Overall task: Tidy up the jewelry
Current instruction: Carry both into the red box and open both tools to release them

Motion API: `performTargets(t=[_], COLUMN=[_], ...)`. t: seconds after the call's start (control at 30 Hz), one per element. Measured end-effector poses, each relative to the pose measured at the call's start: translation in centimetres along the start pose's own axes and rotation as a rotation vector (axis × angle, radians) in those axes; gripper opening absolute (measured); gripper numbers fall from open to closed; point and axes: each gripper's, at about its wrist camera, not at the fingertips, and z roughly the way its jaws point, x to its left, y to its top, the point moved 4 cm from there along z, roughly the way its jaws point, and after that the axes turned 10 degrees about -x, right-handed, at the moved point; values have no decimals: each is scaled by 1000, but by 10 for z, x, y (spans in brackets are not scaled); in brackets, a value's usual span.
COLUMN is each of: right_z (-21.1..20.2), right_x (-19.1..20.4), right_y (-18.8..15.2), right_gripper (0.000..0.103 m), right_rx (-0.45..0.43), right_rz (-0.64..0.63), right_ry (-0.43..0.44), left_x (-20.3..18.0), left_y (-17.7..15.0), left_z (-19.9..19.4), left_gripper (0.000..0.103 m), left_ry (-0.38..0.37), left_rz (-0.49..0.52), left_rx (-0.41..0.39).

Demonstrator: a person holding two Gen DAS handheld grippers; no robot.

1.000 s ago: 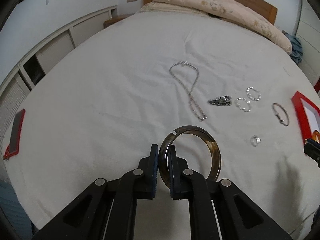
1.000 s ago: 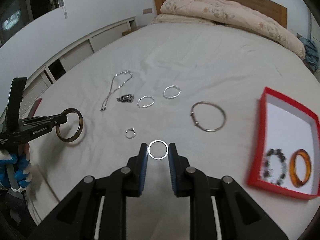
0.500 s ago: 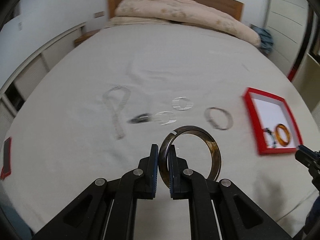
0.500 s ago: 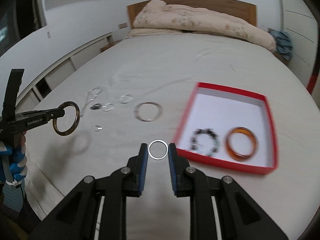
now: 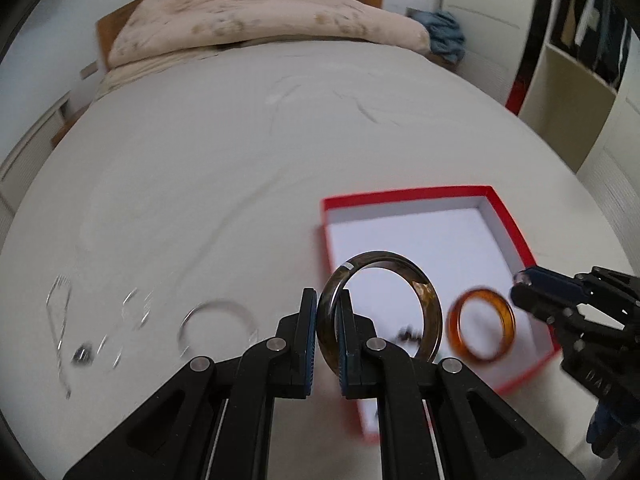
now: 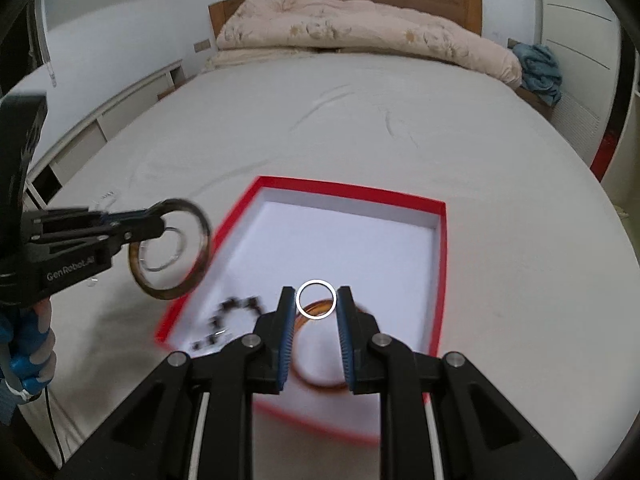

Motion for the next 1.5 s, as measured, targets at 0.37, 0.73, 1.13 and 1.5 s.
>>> performTargets(t=[0.37,0.73,1.13,1.5], right_z=[69,75,48,-53], right_x=[-34,-23,-24,-3], right_y=[-1,-11,-8,-2], right_gripper=[19,20,20,20], right_rx=[104,178,186,88], right_rz=[-75,-236,-246,-127], right_ry=[29,31,-28,-69], left_x=[-23,-34,-30,-13], left_y=[-2,-12,-8,0], left_z=[74,96,87,-18], left_gripper=[9,11,12,20], left_ry=[28,50,43,20], left_rz=[93,131,107,85], left_rx=[62,86,85,8])
